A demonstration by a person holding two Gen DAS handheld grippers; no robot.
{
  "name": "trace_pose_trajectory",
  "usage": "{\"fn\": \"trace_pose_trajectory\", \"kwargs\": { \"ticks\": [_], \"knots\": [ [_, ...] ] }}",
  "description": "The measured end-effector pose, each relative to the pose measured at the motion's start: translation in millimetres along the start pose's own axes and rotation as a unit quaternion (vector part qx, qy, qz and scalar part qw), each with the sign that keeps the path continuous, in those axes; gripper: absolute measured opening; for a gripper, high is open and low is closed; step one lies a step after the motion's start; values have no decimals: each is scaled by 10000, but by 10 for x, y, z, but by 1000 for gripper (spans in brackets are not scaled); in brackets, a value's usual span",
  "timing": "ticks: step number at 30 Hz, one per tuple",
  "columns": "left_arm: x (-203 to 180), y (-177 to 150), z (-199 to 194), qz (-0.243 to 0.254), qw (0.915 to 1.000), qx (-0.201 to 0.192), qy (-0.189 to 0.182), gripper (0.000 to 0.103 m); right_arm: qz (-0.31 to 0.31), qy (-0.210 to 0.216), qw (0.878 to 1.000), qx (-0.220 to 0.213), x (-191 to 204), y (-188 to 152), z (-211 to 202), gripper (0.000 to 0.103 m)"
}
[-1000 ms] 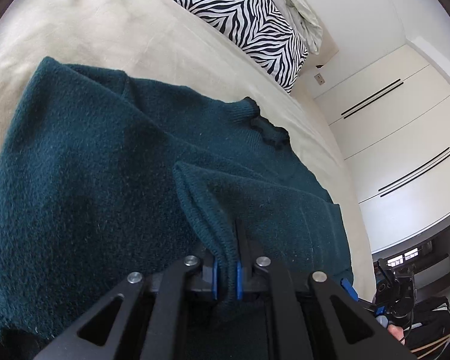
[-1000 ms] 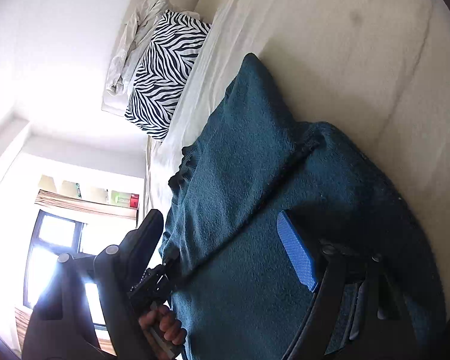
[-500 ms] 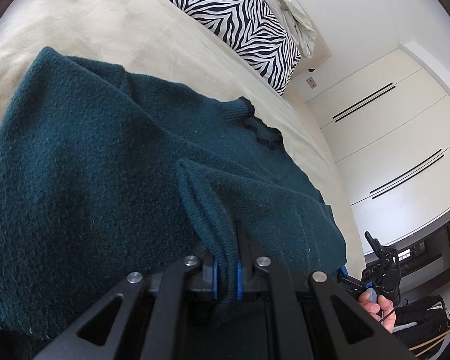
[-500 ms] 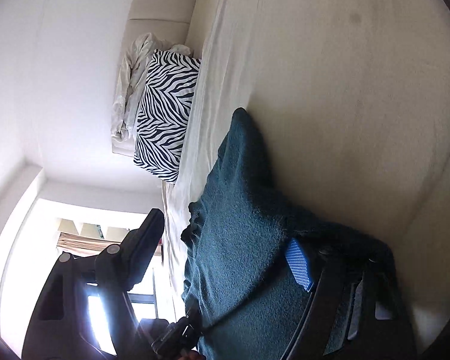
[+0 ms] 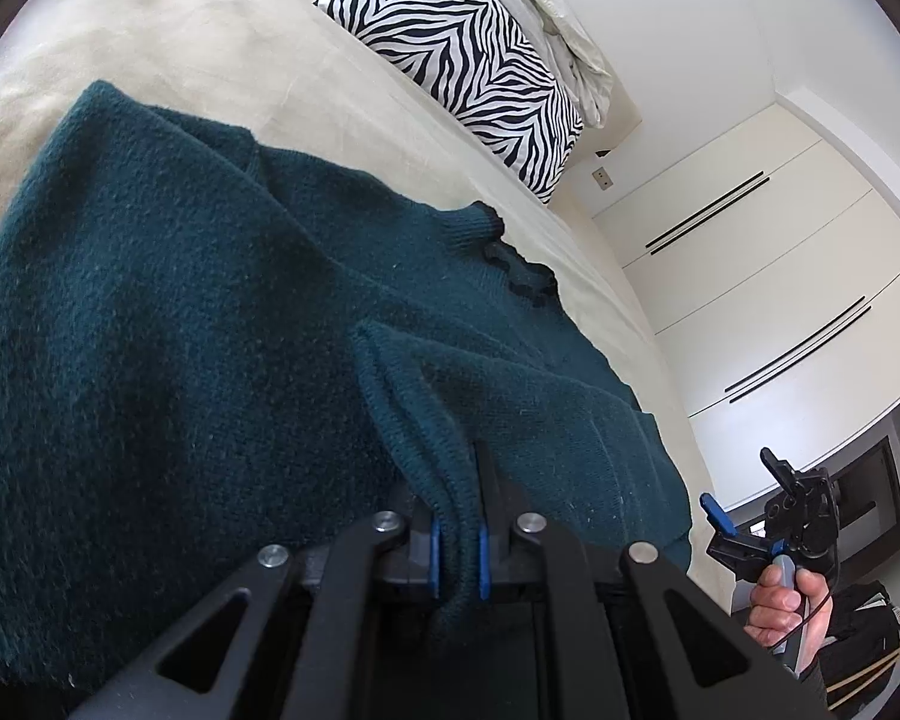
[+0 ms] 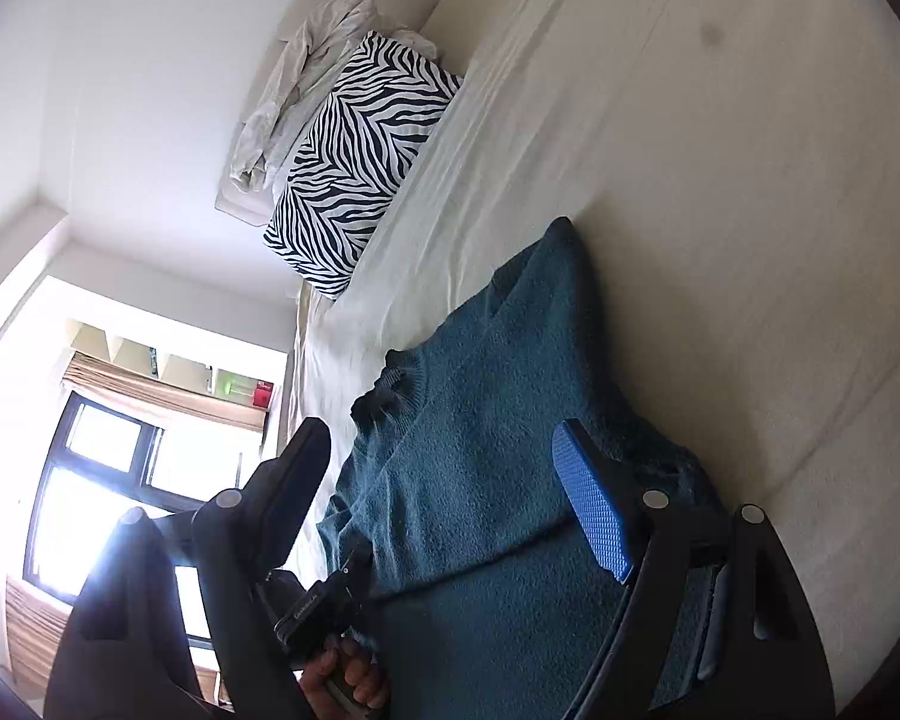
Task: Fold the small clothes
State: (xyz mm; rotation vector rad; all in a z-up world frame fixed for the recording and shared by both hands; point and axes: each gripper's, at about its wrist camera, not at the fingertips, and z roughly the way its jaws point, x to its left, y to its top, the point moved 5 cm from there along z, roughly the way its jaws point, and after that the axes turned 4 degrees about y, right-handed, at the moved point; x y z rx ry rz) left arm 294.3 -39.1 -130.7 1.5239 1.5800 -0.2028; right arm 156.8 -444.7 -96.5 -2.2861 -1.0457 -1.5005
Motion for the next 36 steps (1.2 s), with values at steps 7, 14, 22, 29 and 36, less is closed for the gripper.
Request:
{"fn": "trace_pose_trajectory", "kwargs": {
  "ticks": [7,14,22,29,36],
  "knots": [
    [56,0,8,-6,9999,-39,-110,12,343,-266,9987,270,-282,450,604,77],
    [67,-11,-1,16,9999,-71,-150,12,424,-117,9985,341,-358,701,780,76],
    [59,-17,-12,5,9998,-82,-186,12,103,93,9971,746,-299,75,270,76],
    [54,-25,-366,-182,9997,139,-75,35,-94,53,9995,298,-210,-570,-885,76],
    [176,-404,-1495,-244,9982,-291,470,73,-154,-183,9997,46,-359,-1170,-1627,76]
  ]
}}
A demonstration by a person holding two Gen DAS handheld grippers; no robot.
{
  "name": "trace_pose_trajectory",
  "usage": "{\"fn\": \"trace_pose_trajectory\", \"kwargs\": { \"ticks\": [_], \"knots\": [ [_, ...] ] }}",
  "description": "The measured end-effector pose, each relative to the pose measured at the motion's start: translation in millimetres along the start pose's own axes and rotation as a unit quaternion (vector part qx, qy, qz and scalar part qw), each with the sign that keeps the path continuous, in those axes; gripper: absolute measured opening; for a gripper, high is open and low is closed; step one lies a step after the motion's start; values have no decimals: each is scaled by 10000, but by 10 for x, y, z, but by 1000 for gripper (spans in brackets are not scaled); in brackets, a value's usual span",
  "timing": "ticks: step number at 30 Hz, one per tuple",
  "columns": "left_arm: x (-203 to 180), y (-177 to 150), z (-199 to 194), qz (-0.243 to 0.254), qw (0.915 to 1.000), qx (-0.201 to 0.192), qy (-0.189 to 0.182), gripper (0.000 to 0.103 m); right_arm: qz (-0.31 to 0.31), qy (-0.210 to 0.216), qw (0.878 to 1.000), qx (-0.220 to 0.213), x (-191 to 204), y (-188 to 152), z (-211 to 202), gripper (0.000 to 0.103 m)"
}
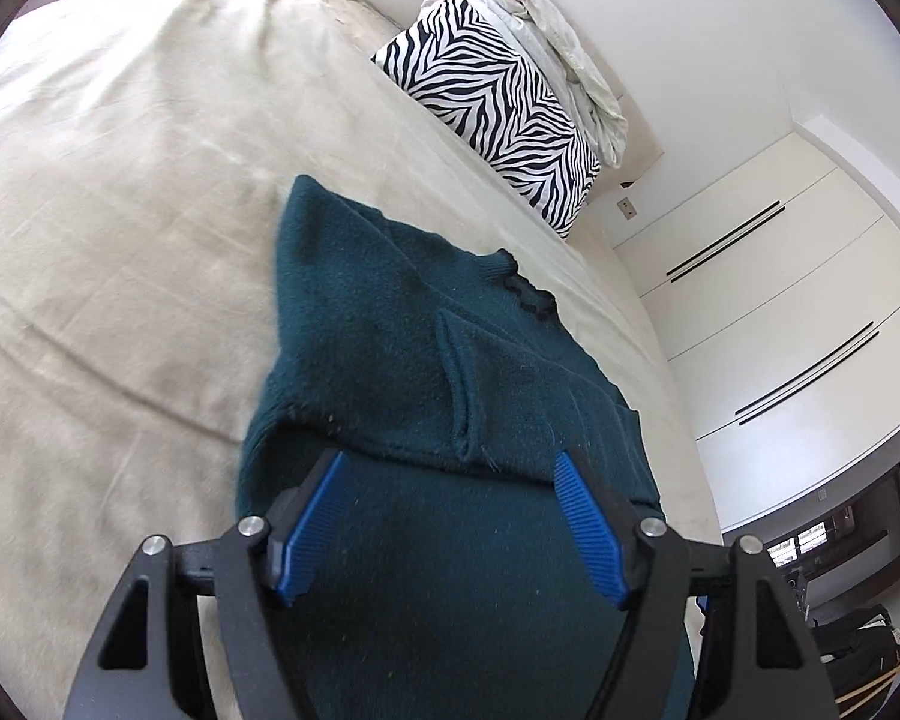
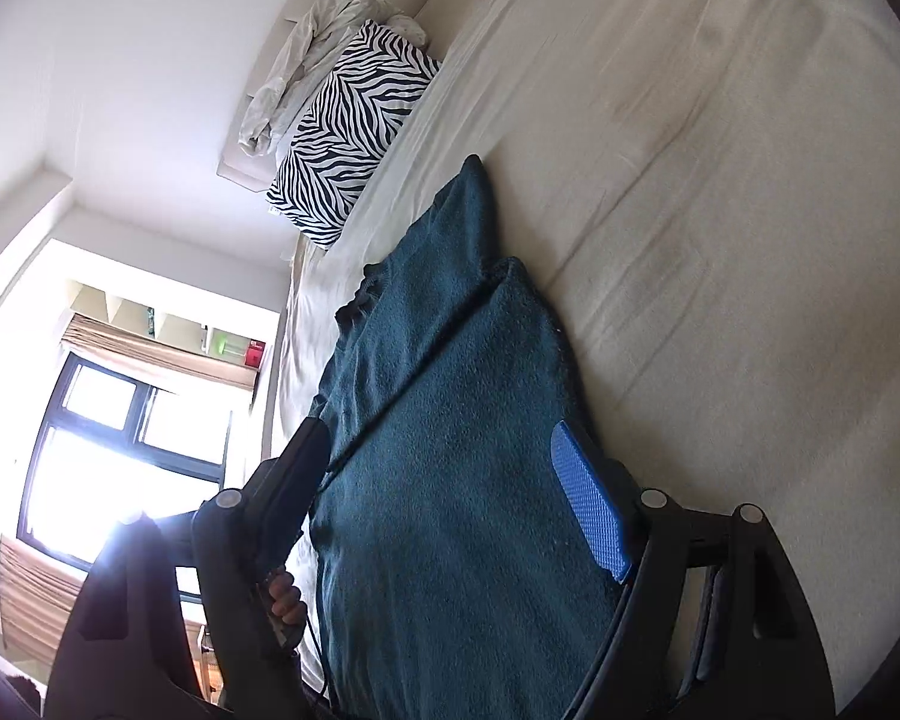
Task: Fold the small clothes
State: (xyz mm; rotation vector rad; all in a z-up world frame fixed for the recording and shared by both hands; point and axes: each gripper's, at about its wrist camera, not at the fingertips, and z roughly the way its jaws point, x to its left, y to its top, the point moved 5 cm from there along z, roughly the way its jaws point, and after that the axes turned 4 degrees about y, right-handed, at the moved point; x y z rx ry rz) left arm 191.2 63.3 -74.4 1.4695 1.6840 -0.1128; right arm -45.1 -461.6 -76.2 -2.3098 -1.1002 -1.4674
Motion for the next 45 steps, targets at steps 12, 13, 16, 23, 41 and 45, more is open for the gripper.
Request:
{"fn": "trace_pose_trajectory", "kwargs": {
  "ticks": [12,13,16,23,41,45],
  "knots": [
    [364,-1480,-944,104,9950,864,493,73,-440,-1008,9935,301,-235,-534,-366,76],
    [350,-1562,-971,102,9938,1011,457,73,-493,-1088,9922,355,-250,-572,-387,76],
    [363,-1783,-1018,28,9889,1416,438,73,-574,-1212,9902,389,-302,-666,-513,76],
    [316,-2112,-1001,-21,9800,1921,516,61,-593,-1298,9881,578,-365,-824,-716,75],
    [382,-2149,-882,-205,9740,2203,490,38,-666,-1573,9759,1360,-329,-1151,-1060,73],
    [457,-2171,-864,-295,9720,2278,494,19,-668,-1603,9739,1462,-328,-1161,-1034,69]
  ]
}}
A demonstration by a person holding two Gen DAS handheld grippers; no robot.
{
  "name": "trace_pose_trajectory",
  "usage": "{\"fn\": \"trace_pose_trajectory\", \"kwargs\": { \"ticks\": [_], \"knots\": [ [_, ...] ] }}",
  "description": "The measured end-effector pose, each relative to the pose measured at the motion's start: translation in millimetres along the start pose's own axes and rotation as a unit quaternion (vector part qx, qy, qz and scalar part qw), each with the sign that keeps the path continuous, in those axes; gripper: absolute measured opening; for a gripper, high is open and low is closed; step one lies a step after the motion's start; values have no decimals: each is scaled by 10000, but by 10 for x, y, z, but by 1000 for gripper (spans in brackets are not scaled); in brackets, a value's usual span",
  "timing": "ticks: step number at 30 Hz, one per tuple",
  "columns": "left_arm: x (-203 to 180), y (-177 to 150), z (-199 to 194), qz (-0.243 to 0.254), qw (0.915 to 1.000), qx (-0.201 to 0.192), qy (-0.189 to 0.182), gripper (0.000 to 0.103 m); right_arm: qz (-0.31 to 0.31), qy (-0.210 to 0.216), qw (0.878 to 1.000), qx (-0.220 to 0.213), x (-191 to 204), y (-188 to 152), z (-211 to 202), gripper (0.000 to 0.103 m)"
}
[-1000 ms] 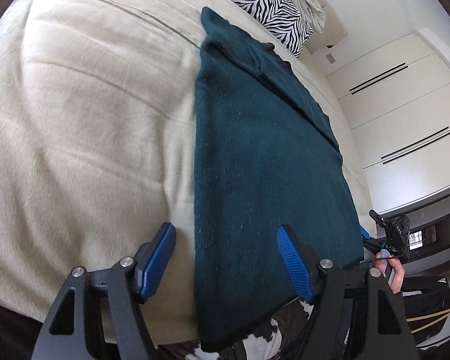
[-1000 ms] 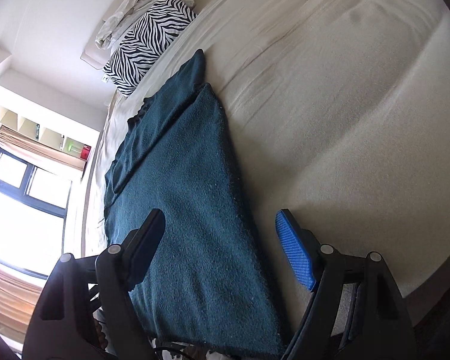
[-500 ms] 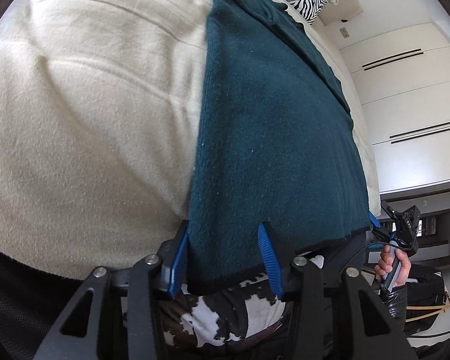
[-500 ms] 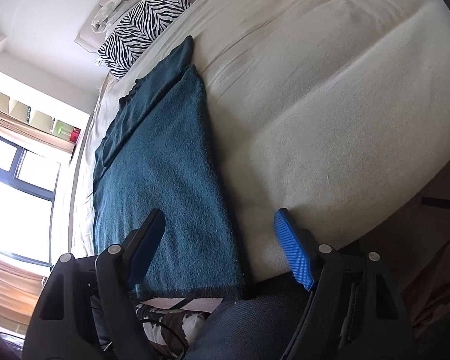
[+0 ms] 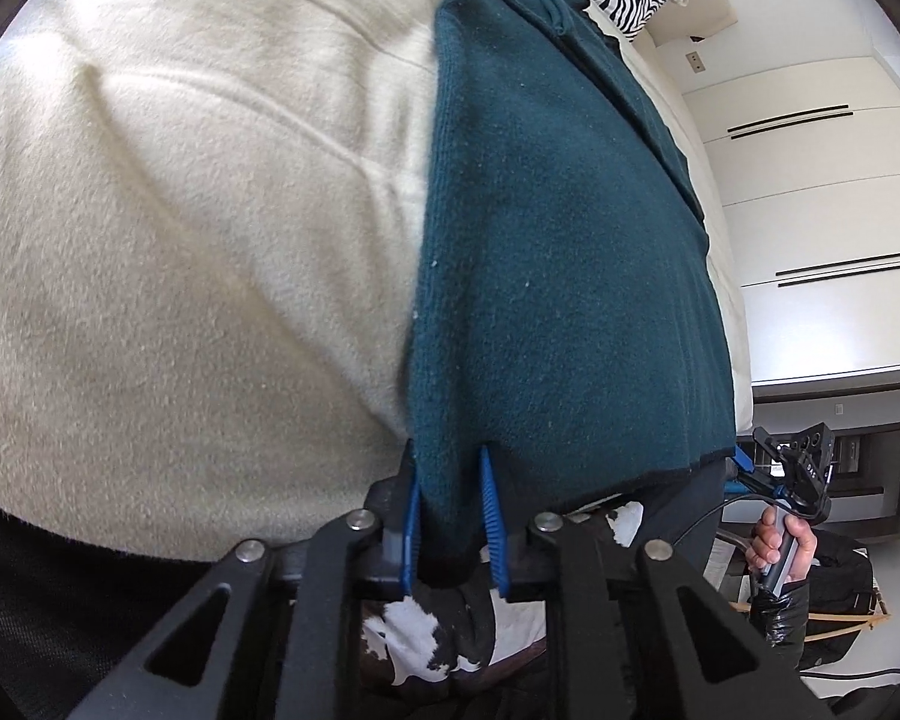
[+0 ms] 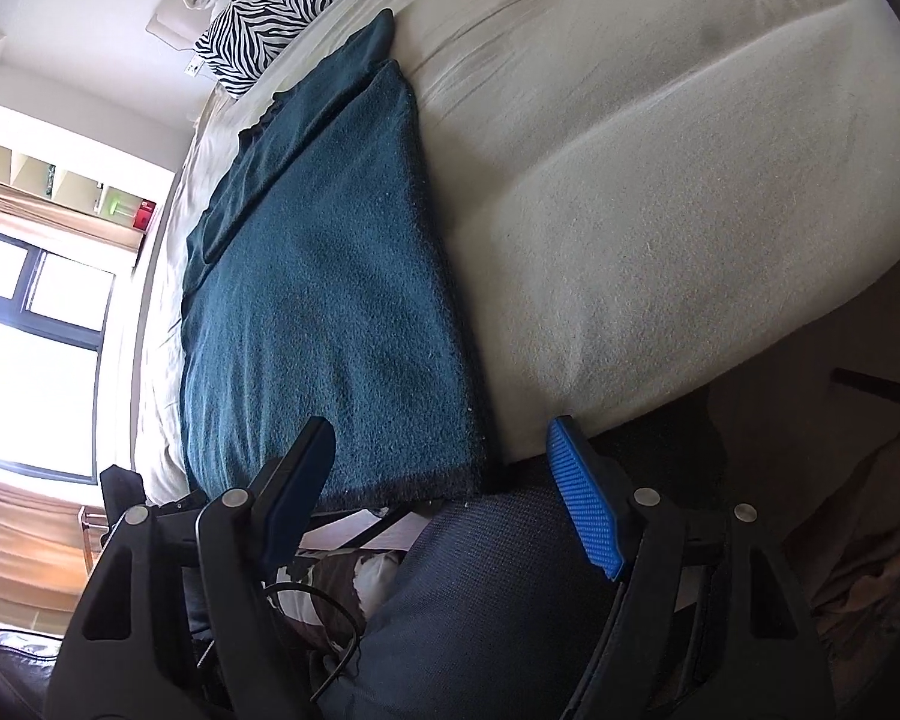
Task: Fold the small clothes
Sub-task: 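Grasp the hem with both grippers and lift it toward the collar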
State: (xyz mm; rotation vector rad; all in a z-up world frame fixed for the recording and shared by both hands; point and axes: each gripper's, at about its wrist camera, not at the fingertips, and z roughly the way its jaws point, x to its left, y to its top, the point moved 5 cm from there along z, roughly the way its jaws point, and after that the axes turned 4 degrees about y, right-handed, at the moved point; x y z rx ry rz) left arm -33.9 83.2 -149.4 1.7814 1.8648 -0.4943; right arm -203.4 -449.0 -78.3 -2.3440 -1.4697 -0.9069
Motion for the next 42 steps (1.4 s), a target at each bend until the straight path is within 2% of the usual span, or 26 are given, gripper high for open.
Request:
{"fn": "trace_pose_trajectory", "kwargs": {
  "ticks": [3,5,7,9,11,13,15,19,22,24,27,30,35,42],
  "knots": [
    [8,-21,0,21,9999,74,-72,19,-61,-58,9998,153,40,8,55,59],
    [27,-26,19,6,9999,132,-101,19,-121,-101,9996,228,69,15,104,56],
    [33,-30,23,-34,9998,120,-127,19,-144,-79,9994,293,83,26,137,40],
    [37,-38,11,-51,9998,77,-152,18,-135,-85,9992,353,74,12,188,30],
    [39,-51,-1,-46,9998,69,-163,9,-118,-37,9993,357,57,-4,214,23],
    [24,-58,-22,14,9998,51,-183,9,-94,-40,9994,326,38,-18,215,14],
    [3,-67,-53,52,9997,20,-223,8,-70,-7,9996,272,22,-26,209,9],
    [-100,-43,-136,92,9988,-104,-465,7,-129,101,9998,124,80,-29,156,8],
    [-194,-2,-234,10,9946,-269,-999,7,-208,254,9994,-47,196,11,91,7],
    [-267,55,-340,-26,9901,-429,-1337,7,-293,420,9984,-219,307,68,35,8],
    [-338,166,-533,-164,9786,-726,-1919,7,-427,656,9957,-485,493,194,-31,8],
    [-370,322,-714,-264,9683,-1031,-2258,7,-431,865,9928,-707,643,363,-33,7],
    [-481,618,-911,-253,9569,-1321,-2573,7,-399,1217,9856,-1108,897,698,6,7],
    [-531,1079,-1057,-375,9445,-1670,-2804,7,-485,1234,9800,-1484,1139,1233,115,7]
  ]
}}
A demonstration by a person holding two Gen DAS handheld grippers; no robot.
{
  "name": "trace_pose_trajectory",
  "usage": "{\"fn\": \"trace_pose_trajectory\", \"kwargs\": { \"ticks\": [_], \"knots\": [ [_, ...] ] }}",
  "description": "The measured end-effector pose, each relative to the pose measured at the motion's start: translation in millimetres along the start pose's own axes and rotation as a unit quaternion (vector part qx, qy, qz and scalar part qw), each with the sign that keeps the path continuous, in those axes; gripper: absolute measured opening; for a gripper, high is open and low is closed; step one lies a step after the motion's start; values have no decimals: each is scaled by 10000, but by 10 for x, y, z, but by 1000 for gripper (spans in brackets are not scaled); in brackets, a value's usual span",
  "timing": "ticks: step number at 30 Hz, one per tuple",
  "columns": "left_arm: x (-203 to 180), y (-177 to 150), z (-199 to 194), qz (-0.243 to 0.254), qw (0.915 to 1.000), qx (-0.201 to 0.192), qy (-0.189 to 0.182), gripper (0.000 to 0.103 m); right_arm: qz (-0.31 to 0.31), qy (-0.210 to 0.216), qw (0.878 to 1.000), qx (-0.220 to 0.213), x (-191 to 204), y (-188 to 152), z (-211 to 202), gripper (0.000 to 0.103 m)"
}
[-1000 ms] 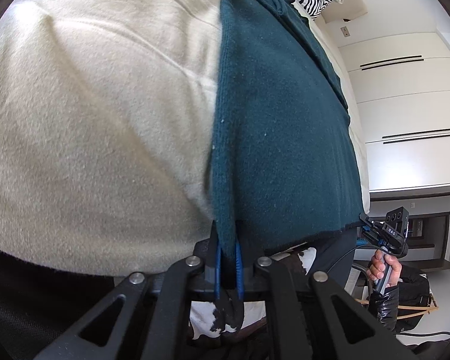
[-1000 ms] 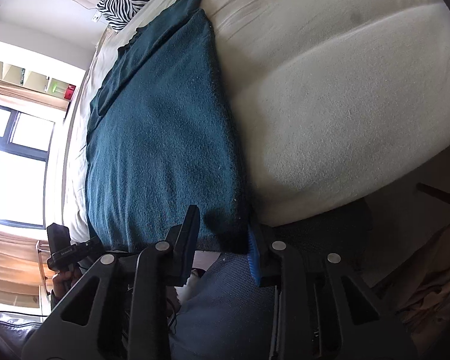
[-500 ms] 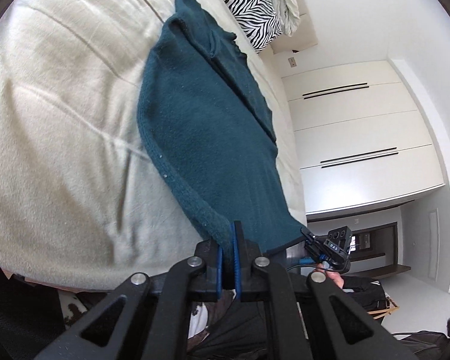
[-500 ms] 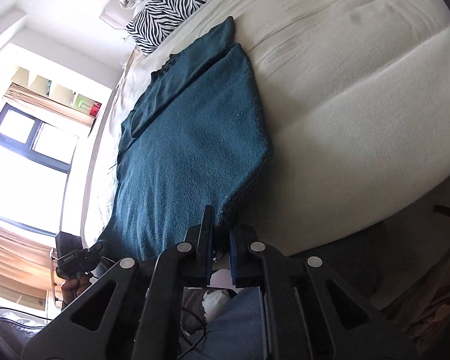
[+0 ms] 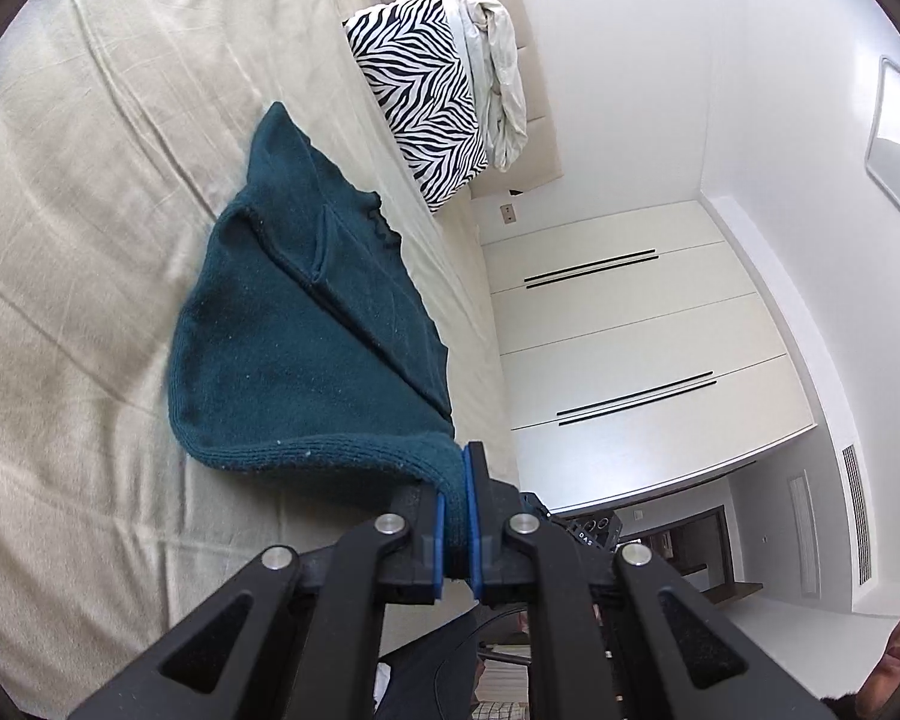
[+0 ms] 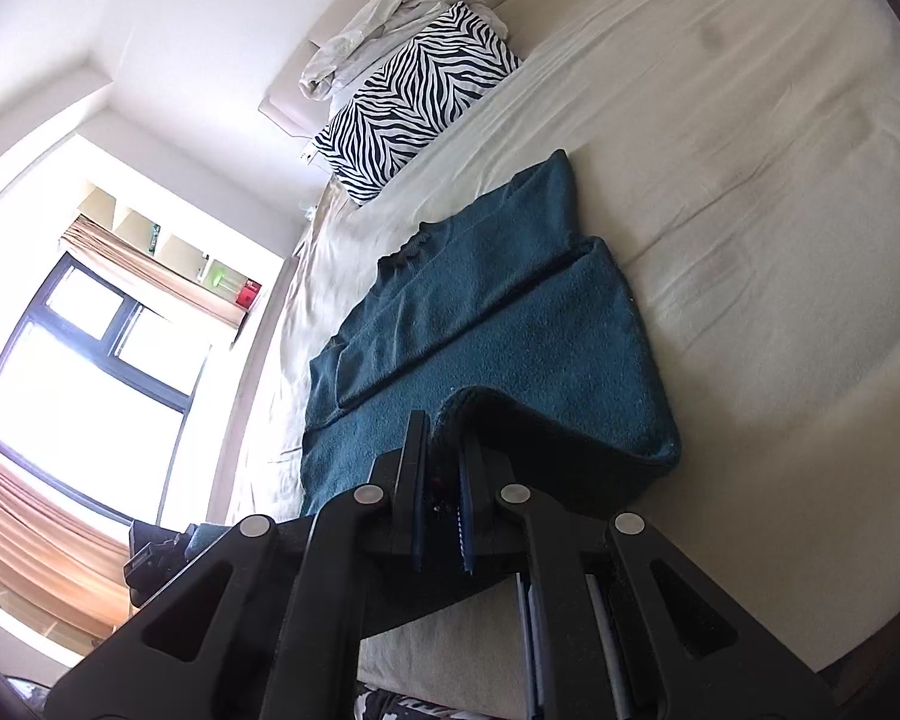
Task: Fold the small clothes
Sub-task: 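Grasp the hem with both grippers and lift it toward the collar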
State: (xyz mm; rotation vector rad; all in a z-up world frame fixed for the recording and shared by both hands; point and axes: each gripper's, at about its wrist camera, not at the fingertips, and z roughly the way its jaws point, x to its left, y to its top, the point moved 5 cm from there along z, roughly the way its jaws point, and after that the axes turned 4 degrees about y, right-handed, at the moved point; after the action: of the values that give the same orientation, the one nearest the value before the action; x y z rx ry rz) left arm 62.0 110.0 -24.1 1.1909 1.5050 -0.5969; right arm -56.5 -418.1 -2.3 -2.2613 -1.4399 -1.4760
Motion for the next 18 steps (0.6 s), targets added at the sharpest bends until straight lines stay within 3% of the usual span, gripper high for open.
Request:
{"fn": "trace_pose_trajectory", "kwargs": {
  "ticks": [11,18],
  "knots": [
    [162,708,244,-418,9984,-353,-138,7,-63,-456,9972,-586,-77,927,476,7],
    [261,1104,597,-539,9979,-368,-37,7,35,-746,9951,-640,-269,1414,975,7]
  ]
}}
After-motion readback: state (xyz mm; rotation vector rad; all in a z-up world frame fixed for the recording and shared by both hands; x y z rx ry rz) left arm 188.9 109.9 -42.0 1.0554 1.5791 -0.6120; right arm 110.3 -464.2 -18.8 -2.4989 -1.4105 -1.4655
